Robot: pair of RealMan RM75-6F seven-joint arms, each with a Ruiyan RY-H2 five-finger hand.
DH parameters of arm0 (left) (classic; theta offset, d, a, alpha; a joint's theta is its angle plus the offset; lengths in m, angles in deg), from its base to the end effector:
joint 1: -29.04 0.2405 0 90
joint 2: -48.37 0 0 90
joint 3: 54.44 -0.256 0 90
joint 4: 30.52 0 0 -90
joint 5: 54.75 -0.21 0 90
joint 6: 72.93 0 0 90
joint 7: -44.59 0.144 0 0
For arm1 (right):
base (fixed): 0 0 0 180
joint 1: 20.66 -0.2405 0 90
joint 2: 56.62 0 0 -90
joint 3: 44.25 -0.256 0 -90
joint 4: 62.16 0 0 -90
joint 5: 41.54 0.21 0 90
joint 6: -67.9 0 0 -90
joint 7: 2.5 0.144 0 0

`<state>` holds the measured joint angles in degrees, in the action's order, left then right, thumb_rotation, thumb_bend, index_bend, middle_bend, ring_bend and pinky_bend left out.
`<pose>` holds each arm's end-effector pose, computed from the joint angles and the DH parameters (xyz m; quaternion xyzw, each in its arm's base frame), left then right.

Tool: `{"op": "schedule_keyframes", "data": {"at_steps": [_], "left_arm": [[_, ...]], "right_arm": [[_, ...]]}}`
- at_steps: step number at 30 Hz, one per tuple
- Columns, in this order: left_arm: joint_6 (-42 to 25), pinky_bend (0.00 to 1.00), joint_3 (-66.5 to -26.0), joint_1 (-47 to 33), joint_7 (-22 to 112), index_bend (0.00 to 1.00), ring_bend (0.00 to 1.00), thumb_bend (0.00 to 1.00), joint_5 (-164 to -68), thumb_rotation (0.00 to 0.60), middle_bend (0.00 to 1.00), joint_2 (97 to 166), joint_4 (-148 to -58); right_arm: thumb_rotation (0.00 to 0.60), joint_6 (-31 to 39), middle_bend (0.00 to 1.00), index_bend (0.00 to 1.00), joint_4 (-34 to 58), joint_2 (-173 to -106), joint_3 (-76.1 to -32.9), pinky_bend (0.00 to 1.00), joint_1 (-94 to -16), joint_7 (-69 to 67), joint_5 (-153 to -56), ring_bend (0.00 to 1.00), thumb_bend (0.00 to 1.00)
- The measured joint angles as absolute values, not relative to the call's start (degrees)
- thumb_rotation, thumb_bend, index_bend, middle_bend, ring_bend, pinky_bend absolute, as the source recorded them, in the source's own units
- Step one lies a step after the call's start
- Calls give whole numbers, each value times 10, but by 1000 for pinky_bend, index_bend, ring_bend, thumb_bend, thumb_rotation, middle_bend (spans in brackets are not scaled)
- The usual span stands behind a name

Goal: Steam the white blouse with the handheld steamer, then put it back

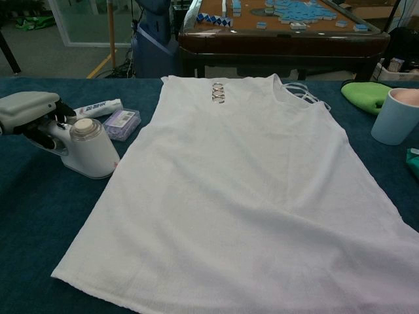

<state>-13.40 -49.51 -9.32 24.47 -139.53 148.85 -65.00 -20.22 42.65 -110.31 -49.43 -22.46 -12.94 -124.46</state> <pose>-0.2778 0.3934 0.0129 -0.7036 -0.3459 -0.3861 0.4860 -0.2881 -0.1705 0.2099 0.5819 -0.3433 0.3474 0.6503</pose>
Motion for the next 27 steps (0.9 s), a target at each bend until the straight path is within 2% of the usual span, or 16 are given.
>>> {"op": "schedule_keyframes", "data": {"at_steps": [5,13,27], "left_arm": [[-127,443,-500,-91,226,719,468,246,-1400,600,525,1500,-631],[-111,515,-505,-91,205,768,565,246,-1407,600,650,1515,-607],[-113,566,-487,-87,130,791,599,246,-1386,600,683,1496,-610]], "right_arm": [[600,-203,257,124,429,-1103,-494,196,-223,-132,-1244,193,325],[600,-204,257,124,431,-1104,-494,196,-222,-134,-1243,193,326],[600,-188,257,124,432,-1107,-497,195,-232,-137,-1240,193,326]]}}
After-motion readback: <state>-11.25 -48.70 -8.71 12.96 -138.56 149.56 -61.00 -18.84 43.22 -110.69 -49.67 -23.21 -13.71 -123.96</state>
